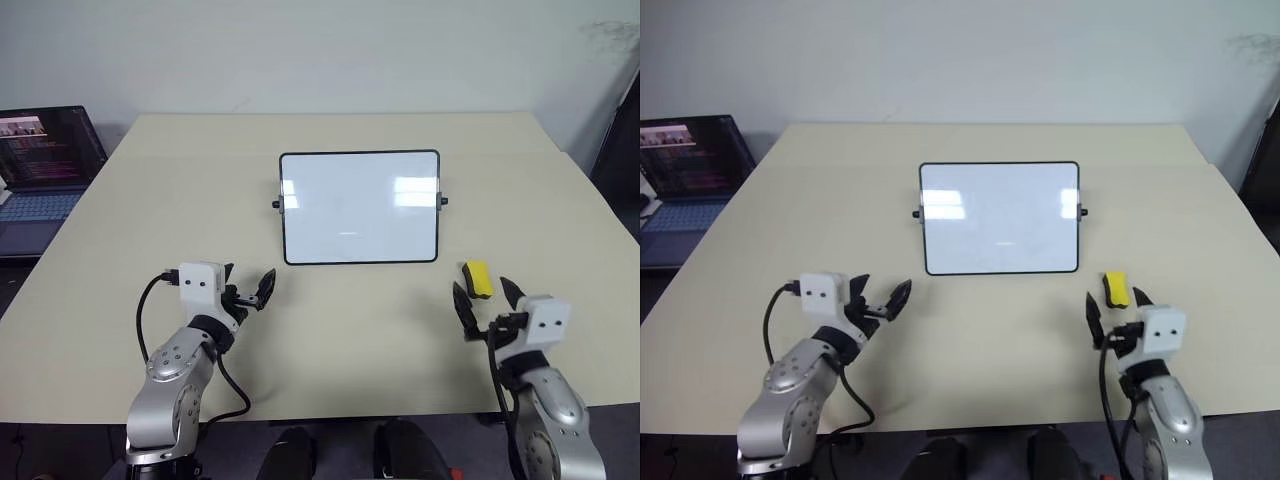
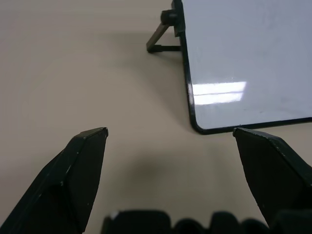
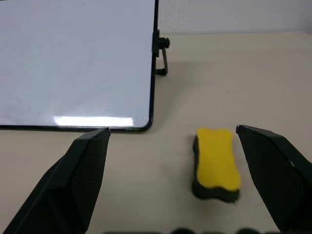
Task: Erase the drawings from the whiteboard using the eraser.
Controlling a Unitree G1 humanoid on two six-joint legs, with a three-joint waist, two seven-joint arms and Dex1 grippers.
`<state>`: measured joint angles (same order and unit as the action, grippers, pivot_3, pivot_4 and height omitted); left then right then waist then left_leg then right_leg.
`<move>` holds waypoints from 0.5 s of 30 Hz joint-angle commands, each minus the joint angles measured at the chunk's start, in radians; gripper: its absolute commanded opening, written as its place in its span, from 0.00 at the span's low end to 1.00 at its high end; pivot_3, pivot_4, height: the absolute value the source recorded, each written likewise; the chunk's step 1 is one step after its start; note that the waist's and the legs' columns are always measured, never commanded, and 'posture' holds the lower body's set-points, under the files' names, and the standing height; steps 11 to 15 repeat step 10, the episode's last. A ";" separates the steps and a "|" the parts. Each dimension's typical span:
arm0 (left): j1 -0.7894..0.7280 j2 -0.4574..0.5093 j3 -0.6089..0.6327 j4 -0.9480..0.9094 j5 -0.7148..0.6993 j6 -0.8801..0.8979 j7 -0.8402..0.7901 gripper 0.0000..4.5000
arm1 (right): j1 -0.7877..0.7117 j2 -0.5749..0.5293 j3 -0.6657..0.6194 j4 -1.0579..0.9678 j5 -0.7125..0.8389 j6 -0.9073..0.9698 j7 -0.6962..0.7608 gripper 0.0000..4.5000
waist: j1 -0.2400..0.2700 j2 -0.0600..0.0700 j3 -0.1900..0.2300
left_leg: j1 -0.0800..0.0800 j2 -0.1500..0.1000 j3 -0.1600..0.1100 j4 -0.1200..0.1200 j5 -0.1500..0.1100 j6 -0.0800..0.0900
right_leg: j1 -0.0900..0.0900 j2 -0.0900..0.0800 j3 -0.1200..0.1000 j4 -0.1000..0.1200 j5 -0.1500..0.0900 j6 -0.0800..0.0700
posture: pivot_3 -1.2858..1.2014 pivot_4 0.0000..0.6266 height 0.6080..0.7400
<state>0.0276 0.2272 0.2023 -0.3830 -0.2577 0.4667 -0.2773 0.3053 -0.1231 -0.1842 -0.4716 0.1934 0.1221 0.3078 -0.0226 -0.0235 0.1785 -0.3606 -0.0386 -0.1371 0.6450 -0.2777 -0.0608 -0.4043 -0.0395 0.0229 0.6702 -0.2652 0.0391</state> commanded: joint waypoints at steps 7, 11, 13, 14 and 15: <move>0.053 -0.027 -0.009 -0.015 0.037 -0.057 0.078 1.00 | 0.112 -0.047 -0.055 -0.045 0.084 -0.044 0.036 1.00 | -0.002 0.000 0.000 | 0.000 0.000 0.000 0.000 0.000 0.000 | 0.000 0.000 0.000 0.000 0.000 0.000 | 0.52 0.24 1.00; 0.048 -0.035 -0.023 -0.011 0.044 -0.061 0.085 1.00 | 0.099 -0.062 -0.062 -0.017 0.099 -0.040 0.039 1.00 | -0.002 0.000 0.000 | 0.000 0.000 0.000 0.000 0.000 0.000 | 0.000 0.000 0.000 0.000 0.000 0.000 | 0.52 0.24 1.00; 0.048 -0.035 -0.023 -0.011 0.044 -0.061 0.085 1.00 | 0.099 -0.062 -0.062 -0.017 0.099 -0.040 0.039 1.00 | -0.002 0.000 0.000 | 0.000 0.000 0.000 0.000 0.000 0.000 | 0.000 0.000 0.000 0.000 0.000 0.000 | 0.52 0.24 1.00; 0.048 -0.035 -0.023 -0.011 0.044 -0.061 0.085 1.00 | 0.099 -0.062 -0.062 -0.017 0.099 -0.040 0.039 1.00 | -0.002 0.000 0.000 | 0.000 0.000 0.000 0.000 0.000 0.000 | 0.000 0.000 0.000 0.000 0.000 0.000 | 0.52 0.24 1.00; 0.048 -0.035 -0.023 -0.011 0.044 -0.061 0.085 1.00 | 0.099 -0.062 -0.062 -0.017 0.099 -0.040 0.039 1.00 | -0.002 0.000 0.000 | 0.000 0.000 0.000 0.000 0.000 0.000 | 0.000 0.000 0.000 0.000 0.000 0.000 | 0.52 0.24 1.00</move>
